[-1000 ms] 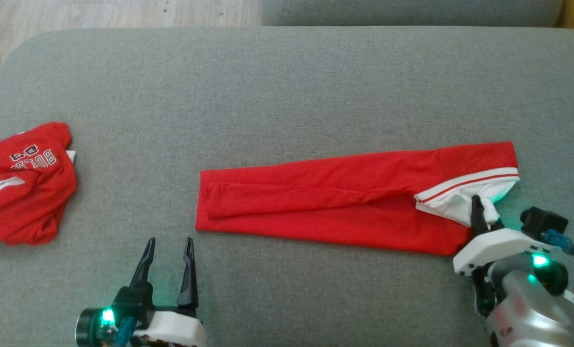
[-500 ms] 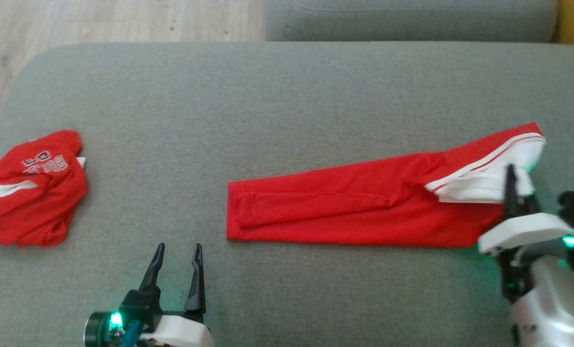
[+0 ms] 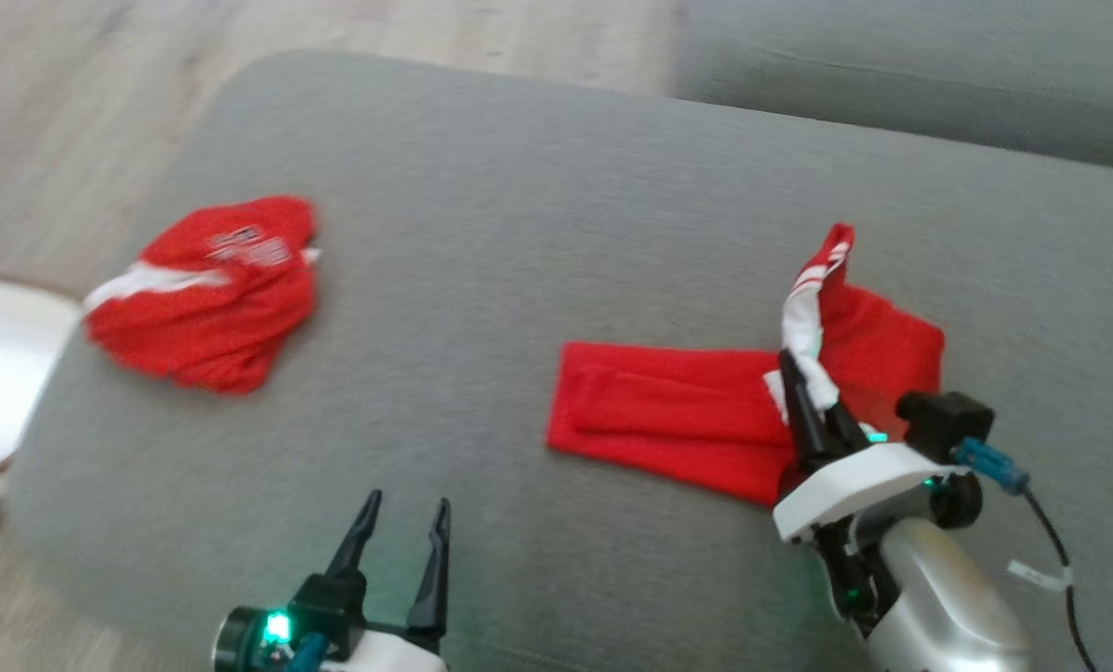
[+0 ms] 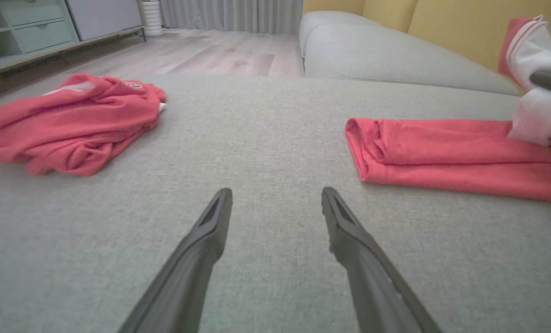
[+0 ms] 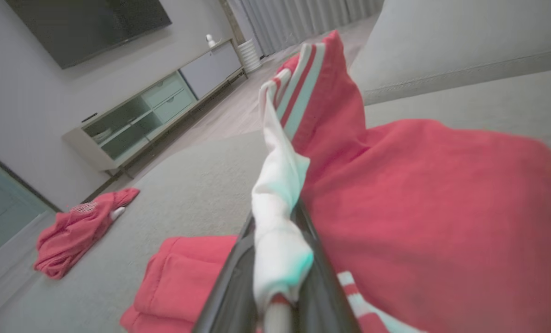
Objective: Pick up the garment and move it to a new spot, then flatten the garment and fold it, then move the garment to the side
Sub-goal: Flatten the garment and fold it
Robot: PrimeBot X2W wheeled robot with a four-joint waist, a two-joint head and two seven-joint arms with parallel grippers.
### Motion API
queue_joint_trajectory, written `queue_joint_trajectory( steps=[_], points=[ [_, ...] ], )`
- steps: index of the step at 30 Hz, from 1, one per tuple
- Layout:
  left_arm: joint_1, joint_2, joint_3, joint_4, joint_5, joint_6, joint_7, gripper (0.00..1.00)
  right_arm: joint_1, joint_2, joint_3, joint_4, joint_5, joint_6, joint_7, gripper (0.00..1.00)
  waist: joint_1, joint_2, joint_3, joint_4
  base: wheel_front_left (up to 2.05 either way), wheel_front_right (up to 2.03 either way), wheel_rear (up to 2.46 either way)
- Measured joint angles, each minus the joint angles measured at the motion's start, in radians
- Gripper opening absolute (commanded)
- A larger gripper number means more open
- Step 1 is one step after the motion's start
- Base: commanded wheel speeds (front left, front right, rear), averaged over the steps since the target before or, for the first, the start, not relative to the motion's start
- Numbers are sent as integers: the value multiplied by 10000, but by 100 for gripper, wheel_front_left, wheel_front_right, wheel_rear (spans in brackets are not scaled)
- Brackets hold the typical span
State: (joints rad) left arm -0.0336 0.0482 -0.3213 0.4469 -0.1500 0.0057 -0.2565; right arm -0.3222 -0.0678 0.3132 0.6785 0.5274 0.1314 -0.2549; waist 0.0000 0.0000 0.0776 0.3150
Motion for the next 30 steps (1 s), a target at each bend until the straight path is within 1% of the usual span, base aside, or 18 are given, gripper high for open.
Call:
queue_joint_trajectory(
  steps=[6, 9, 10, 11, 14, 19, 21, 24, 27, 30],
  points=[
    [34, 4, -138, 40, 0, -59, 0, 100, -283, 10, 483, 591, 554, 0, 0, 0, 0, 0, 23, 1309, 0, 0, 0],
    [33, 4, -244, 38, 0, -59, -2, 100, -508, 10, 815, 731, 855, 0, -2, 0, 0, 0, 58, 1833, 0, 0, 0],
    [34, 4, -272, 36, 0, -59, 0, 100, -571, 10, 970, 723, 1020, 0, -2, 47, 0, 0, 71, 1965, 0, 0, 0],
    [34, 4, -295, 36, -4, -56, 0, 100, -614, 10, 1126, 675, 1227, 0, 0, 100, 0, 0, 85, 2072, 0, 0, 0],
    [34, 6, -313, 23, -102, -50, -2, 100, -633, 71, 1413, 437, 1582, 0, -2, 100, 0, 0, 110, 2093, 0, 0, 0],
    [27, 6, -286, -50, -167, 12, 0, 100, -627, 82, 1089, 127, 1392, 0, -2, 100, 0, 0, 66, 1637, 0, 0, 0],
    [13, 6, -255, -90, -167, 46, 0, 100, -590, 86, 627, -48, 1037, 0, -2, 100, 0, 0, 30, 1321, 0, 0, 0],
    [-39, 6, -201, -142, -157, 46, 0, 100, -438, 92, -407, -374, 198, 0, -2, 100, 0, 0, -29, 775, 0, 0, 0],
    [-110, 6, -65, -186, -155, 125, 0, 100, -19, 86, -1413, -694, -652, 0, -2, 100, 0, 0, -83, 190, 0, 0, 0],
    [-293, 4, 61, -203, -151, 165, -2, 100, 551, 90, -2117, -899, -1189, 0, -2, 100, 0, 0, -135, -401, 0, 0, 0]
  ],
)
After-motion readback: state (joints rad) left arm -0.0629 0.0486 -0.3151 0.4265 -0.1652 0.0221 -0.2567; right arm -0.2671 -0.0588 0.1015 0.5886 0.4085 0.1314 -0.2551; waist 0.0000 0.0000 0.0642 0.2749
